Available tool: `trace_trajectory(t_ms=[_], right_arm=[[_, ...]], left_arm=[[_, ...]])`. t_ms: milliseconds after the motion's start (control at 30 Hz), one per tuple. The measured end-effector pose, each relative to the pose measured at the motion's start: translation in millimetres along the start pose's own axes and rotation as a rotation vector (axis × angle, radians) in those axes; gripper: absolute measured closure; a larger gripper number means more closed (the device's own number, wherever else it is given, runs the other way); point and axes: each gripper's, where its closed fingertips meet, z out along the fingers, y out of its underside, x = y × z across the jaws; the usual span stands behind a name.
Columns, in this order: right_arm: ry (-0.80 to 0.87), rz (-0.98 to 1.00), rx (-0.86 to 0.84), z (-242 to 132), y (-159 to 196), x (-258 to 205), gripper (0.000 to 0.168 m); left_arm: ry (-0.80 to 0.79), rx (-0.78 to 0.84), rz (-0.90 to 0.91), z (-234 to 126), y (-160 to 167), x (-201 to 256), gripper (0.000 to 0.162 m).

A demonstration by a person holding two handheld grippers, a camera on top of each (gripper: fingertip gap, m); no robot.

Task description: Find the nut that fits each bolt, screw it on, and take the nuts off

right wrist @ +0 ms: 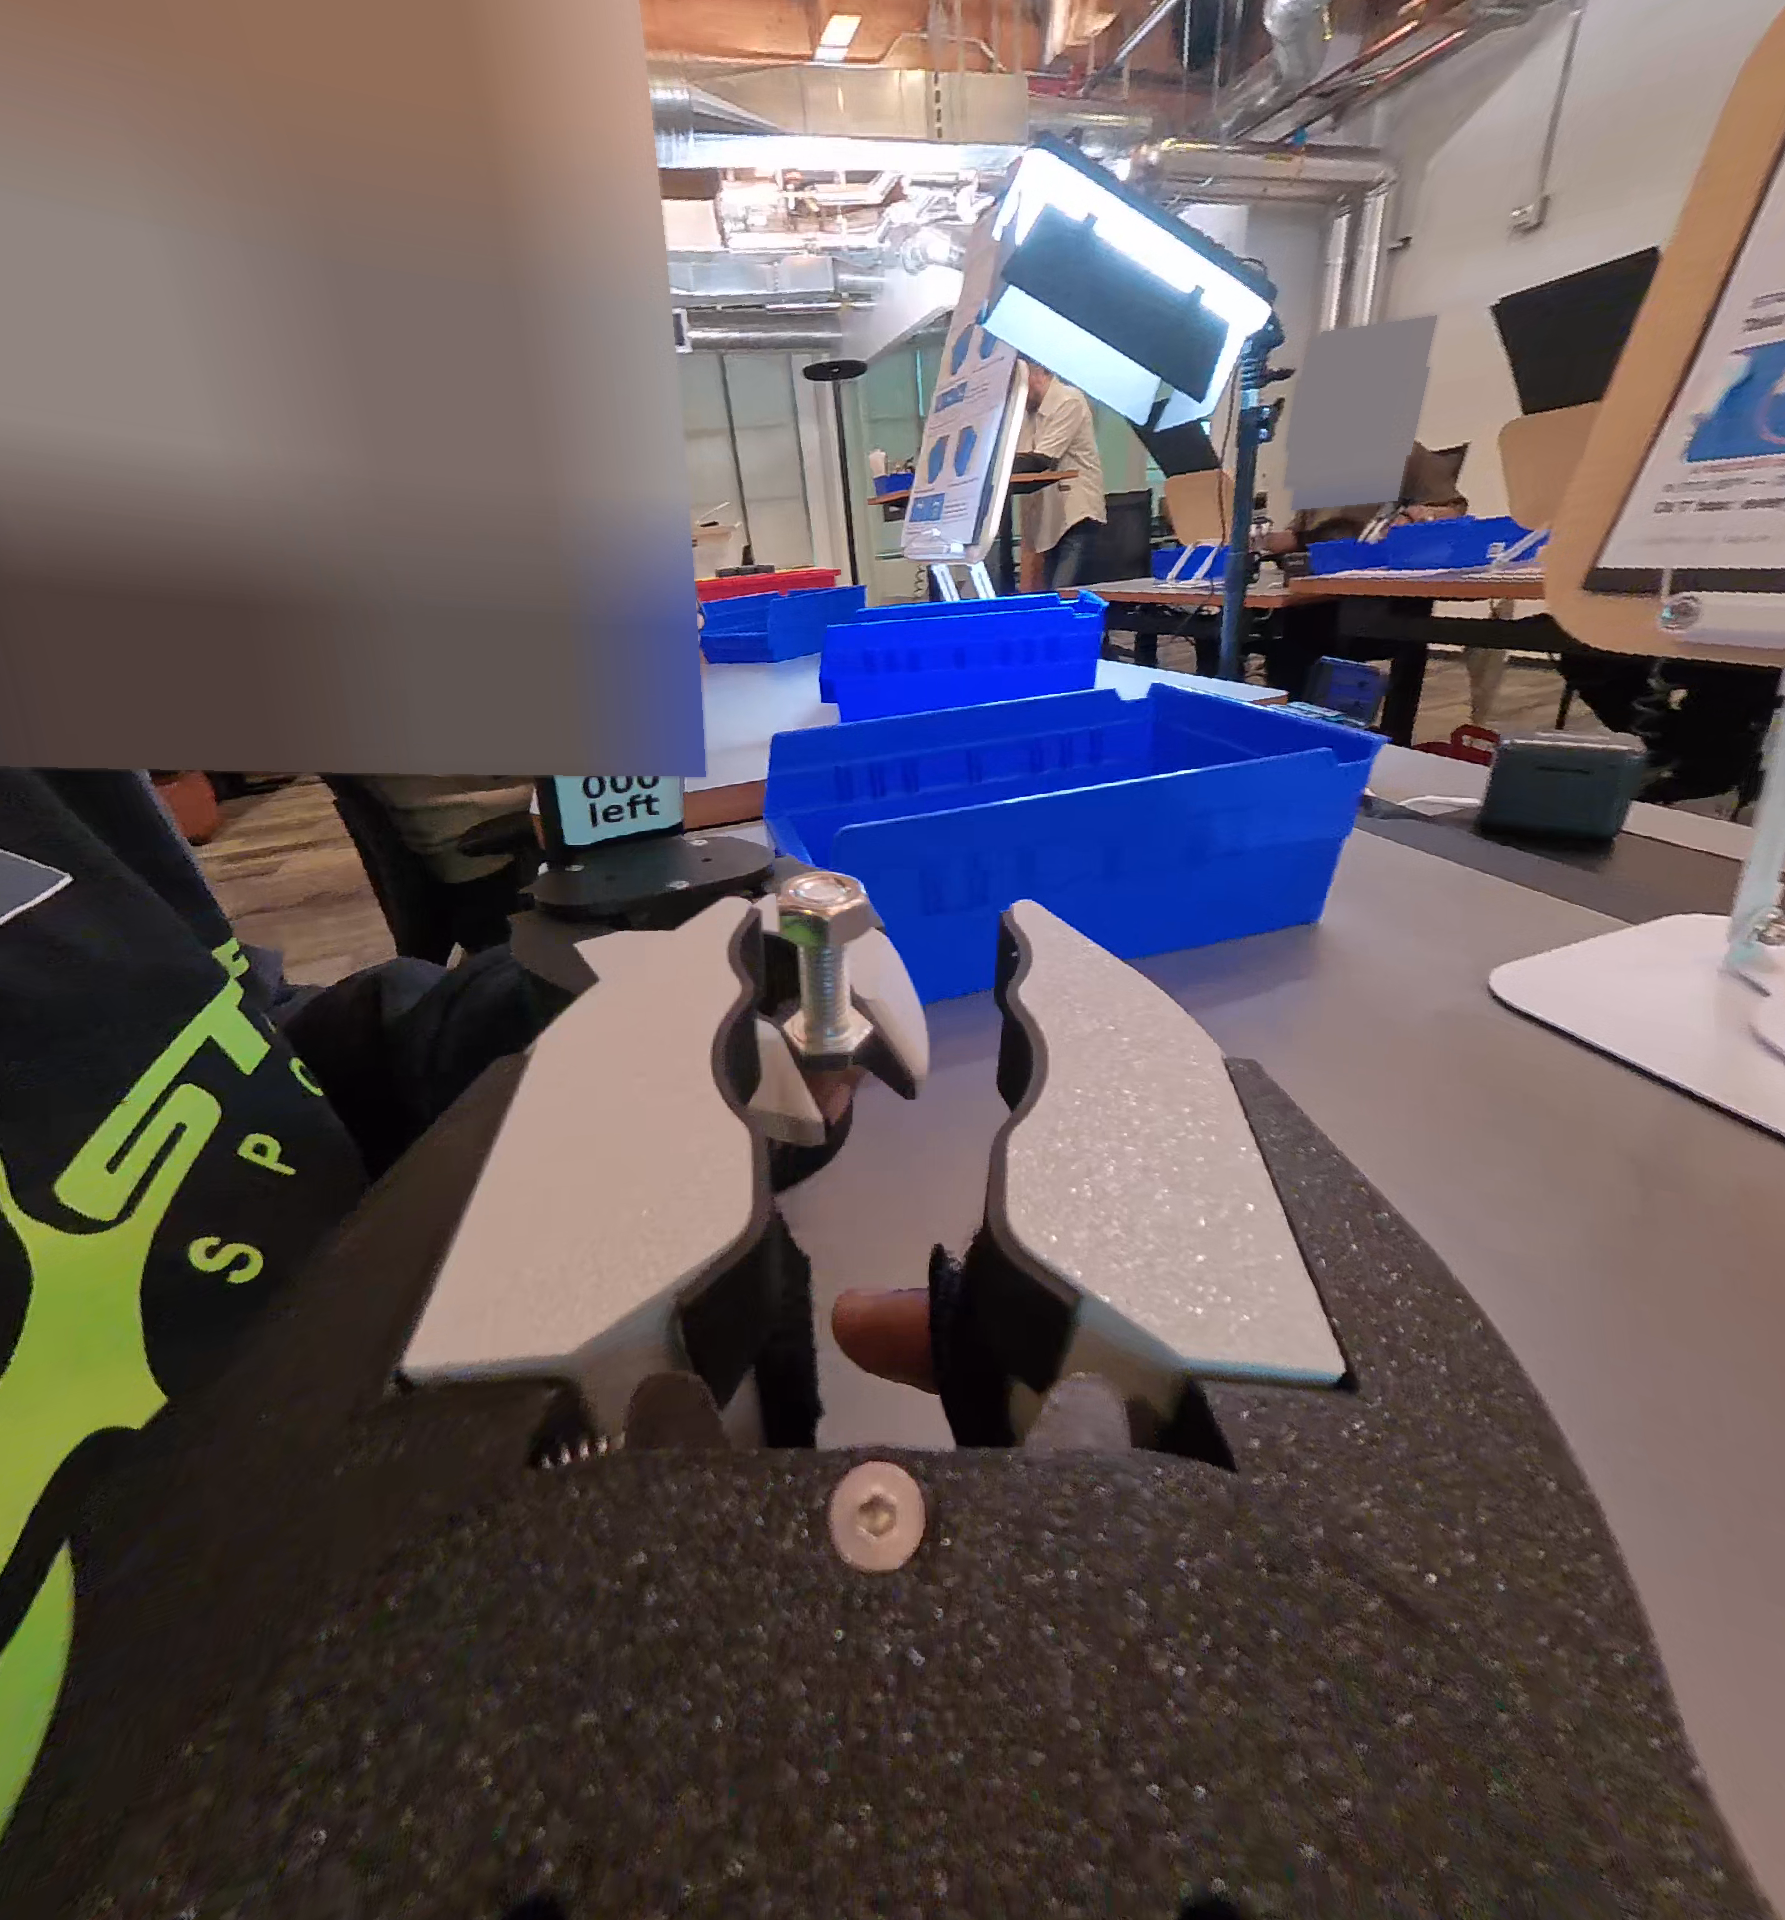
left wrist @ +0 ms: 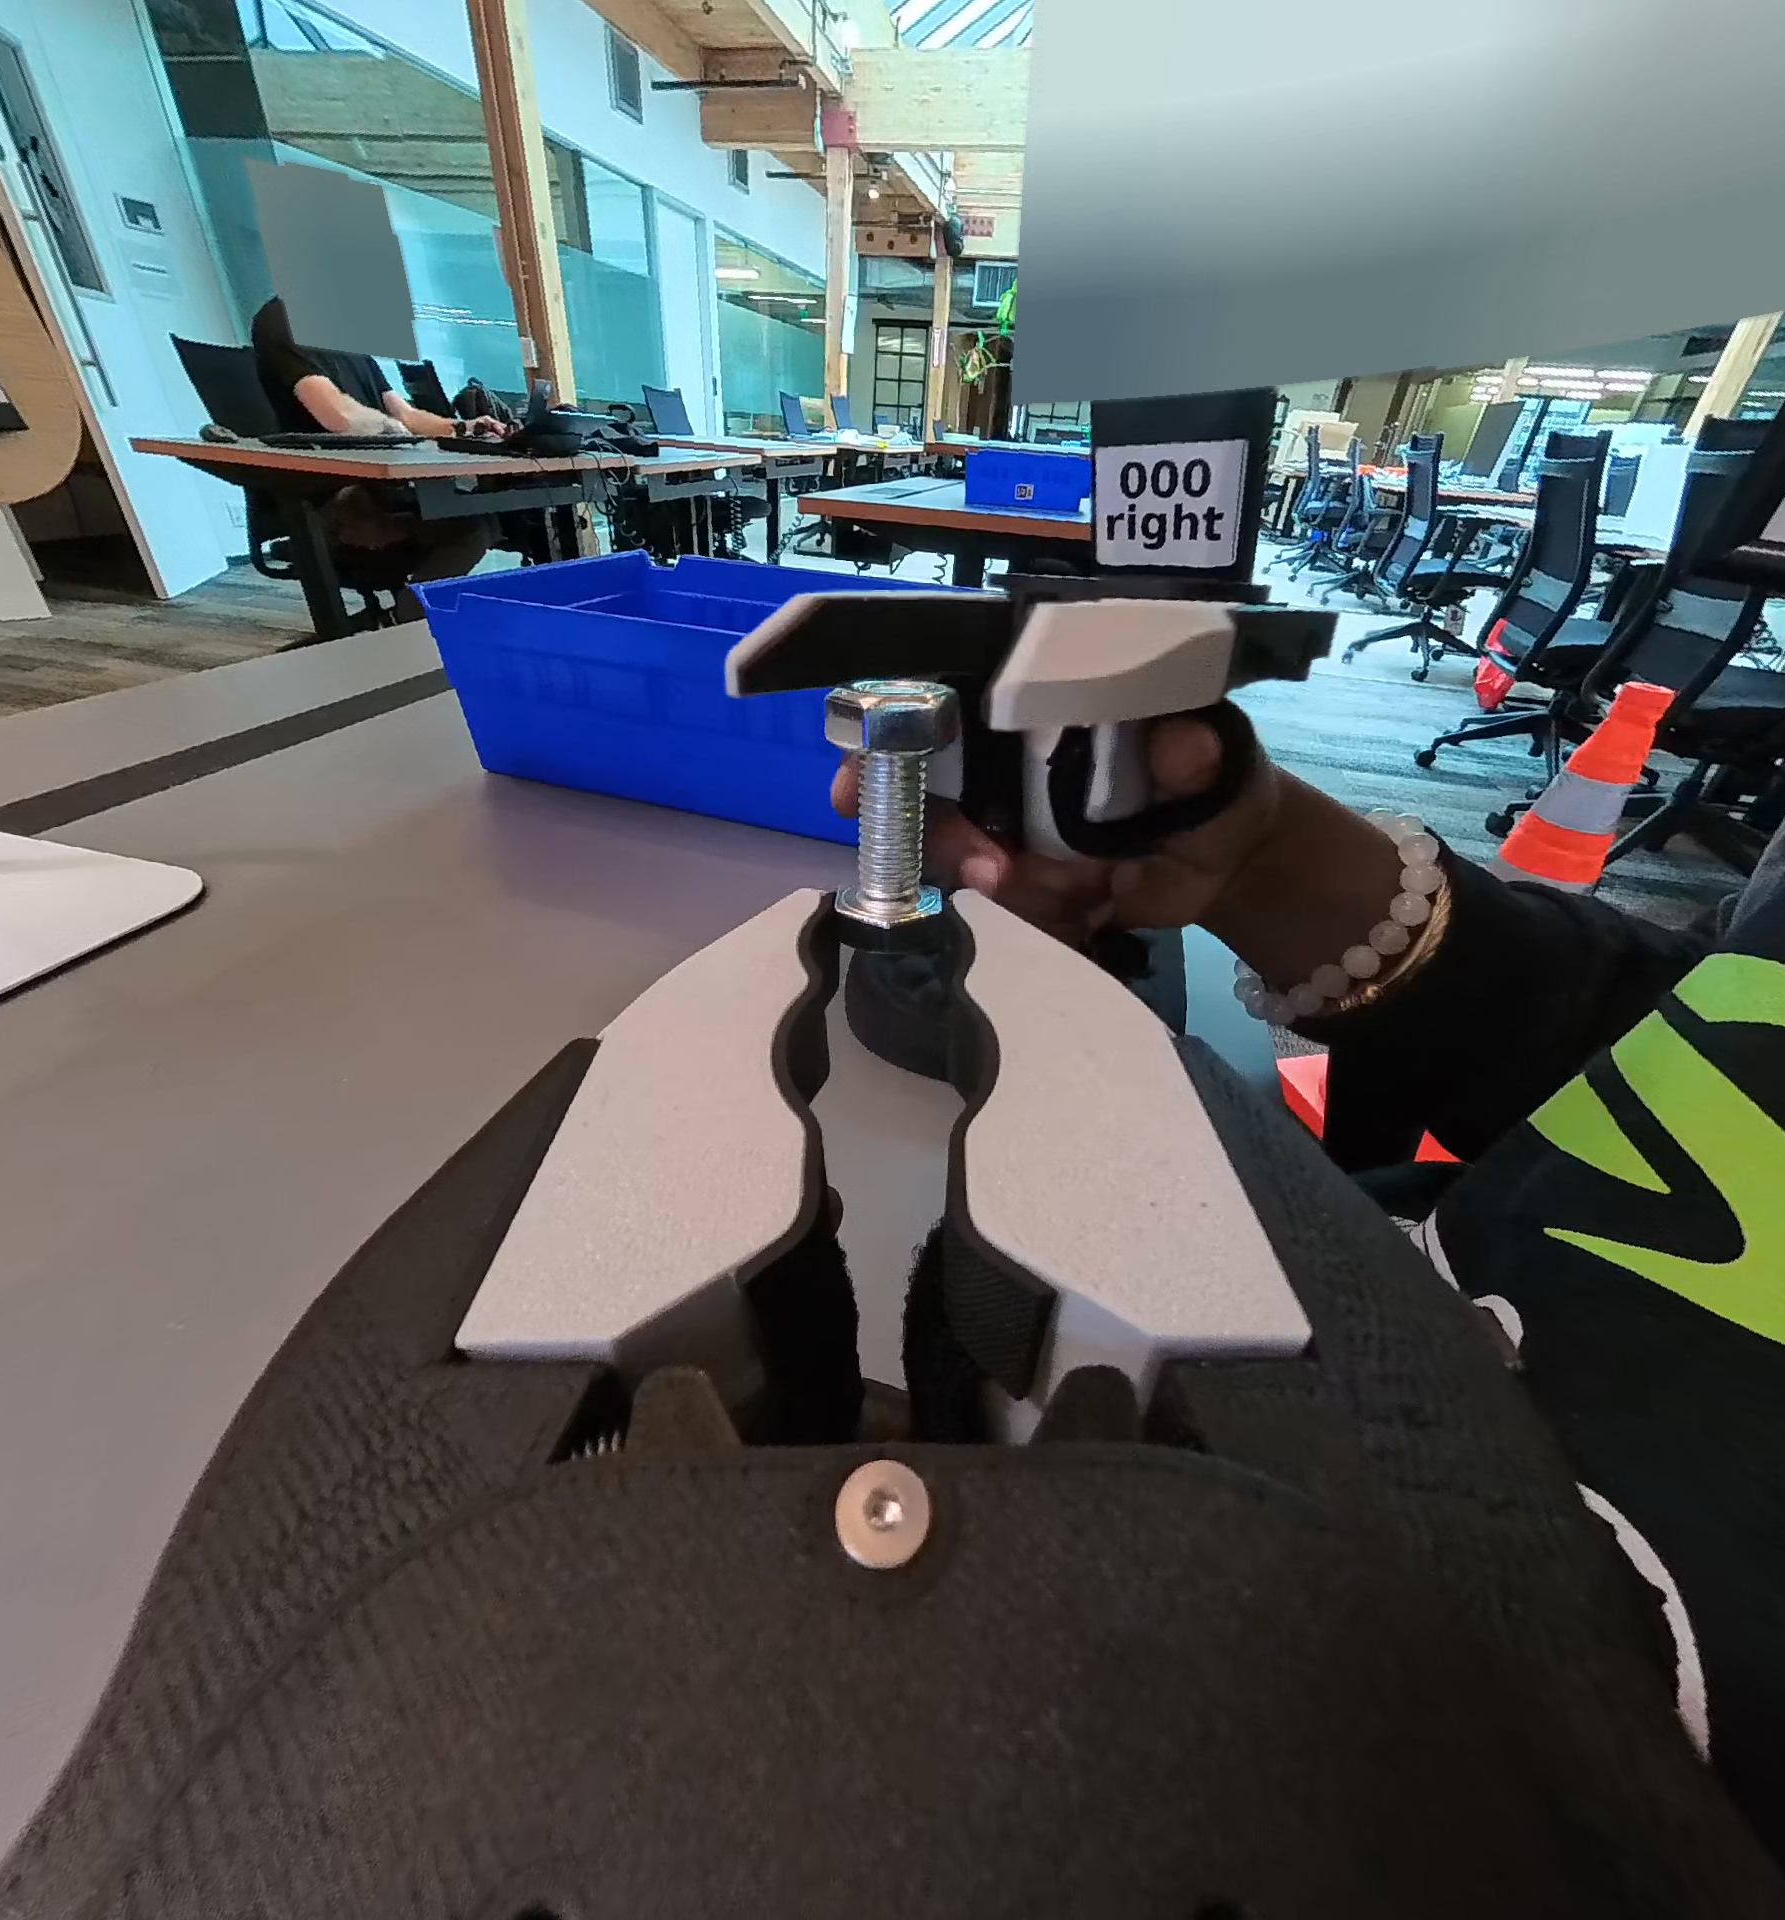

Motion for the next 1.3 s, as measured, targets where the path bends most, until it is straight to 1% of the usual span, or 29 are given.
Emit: trace_trajectory(t_ms=[100,233,367,500,533,567,667,767,1000,1167,1300], right_arm=[[-0.004,-0.002,-0.002,9.7,0.5,-2.8,0.121],[0.004,0.005,-0.023,19.4,5.0,-1.4,0.12],[0.003,0.007,-0.025,14.0,5.2,0.2,0.122],[0.013,0.002,-0.015,-0.7,2.5,3.5,0.128],[0.04,0.003,-0.01,-5.0,1.5,8.7,0.134],[0.078,0.002,-0.001,-9.7,0.3,15.6,0.145],[0.105,0.009,0.019,-18.6,-3.8,22.3,0.15],[0.098,0.001,0.022,-18.3,-5.4,20.2,0.145],[0.009,0.001,0.024,0.2,-5.6,1.9,0.124],[0.003,-0.004,-0.007,18.0,-0.2,-1.7,0.121],[0.004,0.006,-0.014,17.7,1.9,0.3,0.122]], left_arm=[[-0.006,-0.005,0.005,0.3,0.8,-0.3,0.144],[-0.004,-0.007,0.013,0.4,1.2,0.8,0.144],[0.001,0.001,0.01,-0.5,-0.2,1.3,0.144],[0.0,0.011,0.0,-1.4,-1.9,0.1,0.144],[0.001,0.016,-0.002,-1.8,-2.6,0.0,0.144],[0.01,0.019,-0.003,-1.9,-3.2,1.5,0.144],[0.006,0.007,0.005,-0.9,-1.3,1.4,0.144],[0.005,0.006,0.002,-0.8,-1.2,1.0,0.144],[-0.001,0.005,0.001,-0.7,-1.0,0.1,0.144],[-0.005,0.001,0.008,-0.3,-0.3,0.1,0.144],[0.0,0.003,0.009,-0.5,-0.8,1.0,0.144]])
